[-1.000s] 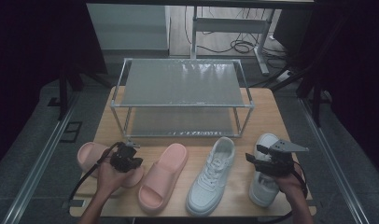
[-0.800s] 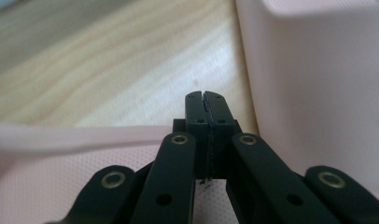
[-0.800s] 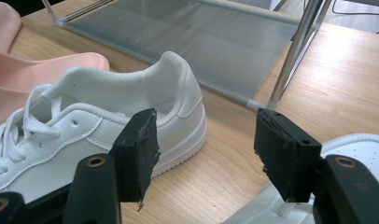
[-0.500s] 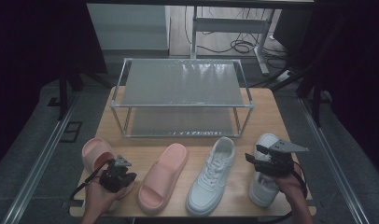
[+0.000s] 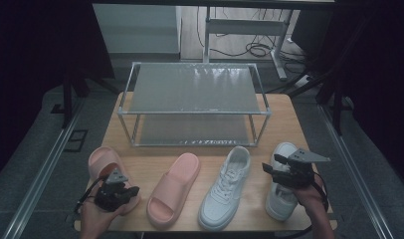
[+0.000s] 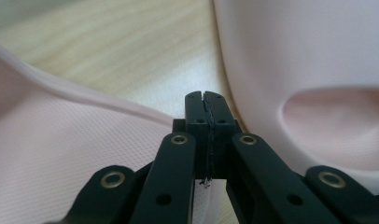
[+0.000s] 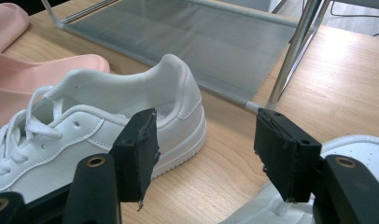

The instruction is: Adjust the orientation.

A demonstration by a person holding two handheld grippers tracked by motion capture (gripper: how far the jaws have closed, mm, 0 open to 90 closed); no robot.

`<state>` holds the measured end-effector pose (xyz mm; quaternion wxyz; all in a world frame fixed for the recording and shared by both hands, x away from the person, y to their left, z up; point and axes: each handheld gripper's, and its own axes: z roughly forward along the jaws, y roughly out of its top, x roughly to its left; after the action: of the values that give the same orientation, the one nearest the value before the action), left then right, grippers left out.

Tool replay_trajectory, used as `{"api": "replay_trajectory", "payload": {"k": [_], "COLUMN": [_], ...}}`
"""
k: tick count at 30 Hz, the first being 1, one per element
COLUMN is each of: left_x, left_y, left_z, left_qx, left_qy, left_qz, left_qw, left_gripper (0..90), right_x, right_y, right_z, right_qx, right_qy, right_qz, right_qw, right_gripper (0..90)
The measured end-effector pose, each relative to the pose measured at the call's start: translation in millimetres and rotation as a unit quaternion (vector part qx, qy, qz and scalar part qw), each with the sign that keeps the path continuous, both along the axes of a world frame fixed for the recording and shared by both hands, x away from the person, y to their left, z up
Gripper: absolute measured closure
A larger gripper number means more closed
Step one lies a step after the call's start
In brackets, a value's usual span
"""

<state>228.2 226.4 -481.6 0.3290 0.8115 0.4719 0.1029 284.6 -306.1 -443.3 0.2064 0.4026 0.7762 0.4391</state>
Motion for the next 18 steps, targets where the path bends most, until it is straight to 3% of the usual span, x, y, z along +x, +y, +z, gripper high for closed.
{"api": "replay_trajectory", "payload": {"k": [3, 4, 5, 6, 7, 8, 9, 10, 12, 14, 15, 17, 18], "left_x": [0.7, 3.9, 3.9, 10.5, 10.5, 19.2, 19.2, 27.9, 31.8, 37.6, 39.5, 40.2, 40.2], "left_y": [10.0, 23.9, 23.9, 40.9, 40.9, 59.5, 59.5, 77.9, 86.5, 102.4, 108.6, 112.9, 115.0], "left_z": [10.1, 18.8, 18.8, 23.9, 23.9, 24.7, 24.7, 23.1, 22.0, 20.8, 21.8, 24.1, 24.7], "left_qx": [-0.006, -0.010, -0.010, -0.014, -0.014, -0.016, -0.016, -0.017, -0.017, -0.055, -0.061, -0.049, -0.058], "left_qy": [-0.014, -0.026, -0.026, -0.032, -0.032, -0.035, -0.035, -0.035, -0.035, -0.029, -0.031, -0.040, -0.041], "left_qz": [0.015, 0.036, 0.036, 0.061, 0.061, 0.090, 0.090, 0.116, 0.126, 0.132, 0.137, 0.146, 0.141], "left_qw": [0.9998, 0.9990, 0.9990, 0.9975, 0.9975, 0.9952, 0.9952, 0.9925, 0.9912, 0.9892, 0.9882, 0.9872, 0.9874], "left_gripper": [90.0, 90.0, 90.0, 90.0, 90.0, 90.0, 90.0, 90.0, 90.0, 90.0, 90.0, 90.0, 90.0], "right_x": [-0.2, -0.4, -0.4, -0.4, -0.4, -0.4, -0.4, -0.1, 0.1, 0.2, 0.4, 0.6, 0.6], "right_y": [0.2, 0.0, 0.0, -0.2, -0.2, -0.2, -0.2, -0.6, -1.2, -1.5, -1.6, -1.6, -1.6], "right_z": [0.0, 0.3, 0.3, 0.3, 0.2, 0.2, 0.2, 0.2, 0.2, 0.2, -0.1, -0.3, -0.3], "right_qx": [0.001, 0.002, 0.002, 0.002, 0.002, 0.002, 0.002, 0.002, 0.001, 0.001, 0.002, 0.003, 0.002], "right_qy": [-0.001, 0.000, 0.000, 0.000, 0.000, 0.000, 0.000, 0.000, 0.000, 0.000, 0.000, 0.000, 0.001], "right_qz": [0.000, -0.001, -0.001, -0.001, 0.000, 0.000, 0.000, -0.001, -0.002, -0.002, -0.003, -0.004, -0.003], "right_qw": [1.0000, 1.0000, 1.0000, 1.0000, 1.0000, 1.0000, 1.0000, 1.0000, 1.0000, 1.0000, 1.0000, 1.0000, 1.0000], "right_gripper": [40.0, 40.0, 40.0, 40.0, 40.0, 40.0, 40.0, 40.0, 40.0, 40.0, 40.0, 40.1, 40.0]}}
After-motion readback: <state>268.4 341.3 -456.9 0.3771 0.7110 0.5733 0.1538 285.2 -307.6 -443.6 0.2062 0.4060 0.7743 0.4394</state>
